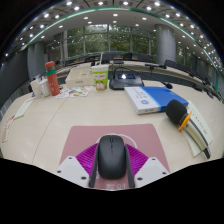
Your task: Arrange mouse
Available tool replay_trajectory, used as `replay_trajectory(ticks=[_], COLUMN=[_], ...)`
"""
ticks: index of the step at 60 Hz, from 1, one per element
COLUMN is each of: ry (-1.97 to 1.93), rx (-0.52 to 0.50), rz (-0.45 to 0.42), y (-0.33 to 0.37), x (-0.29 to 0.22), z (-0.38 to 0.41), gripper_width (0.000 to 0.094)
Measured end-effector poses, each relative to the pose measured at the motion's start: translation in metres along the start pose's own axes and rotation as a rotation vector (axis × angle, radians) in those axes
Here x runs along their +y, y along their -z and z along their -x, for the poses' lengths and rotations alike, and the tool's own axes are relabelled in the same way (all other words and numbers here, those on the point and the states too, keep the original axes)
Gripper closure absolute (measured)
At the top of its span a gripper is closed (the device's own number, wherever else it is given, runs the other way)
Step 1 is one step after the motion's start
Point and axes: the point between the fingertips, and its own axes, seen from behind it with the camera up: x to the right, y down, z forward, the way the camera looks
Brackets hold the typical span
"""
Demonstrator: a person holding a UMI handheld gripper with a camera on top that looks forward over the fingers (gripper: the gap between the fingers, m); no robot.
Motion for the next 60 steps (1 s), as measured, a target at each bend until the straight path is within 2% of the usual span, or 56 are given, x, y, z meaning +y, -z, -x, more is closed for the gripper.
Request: replay_trajectory(ticks=[4,8,9,11,15,27,42,60], ry=[0.012,0.003,0.000,-0.004,-0.002,-0.002,0.042,0.027], rx=[0.021,0.024,0.020,0.019,0.036,0.061,0.134,0.140], rz=[0.033,0.049,0.048,0.042,0.026,-0.039,-0.092,-0.117], y=[0.003,0.013,0.017,0.025,0.048,0.154,0.297,0.367], x=[0.006,0.007,0.007,0.004,-0.003,-0.024,-0.007,0.016], z=[-0.004,-0.001,0.001,0.002,0.005,0.033,0.070,0.097], gripper_width=[0.0392,0.0102,0.0060,0.0106,0.0069,0.0078,0.0080,0.0082])
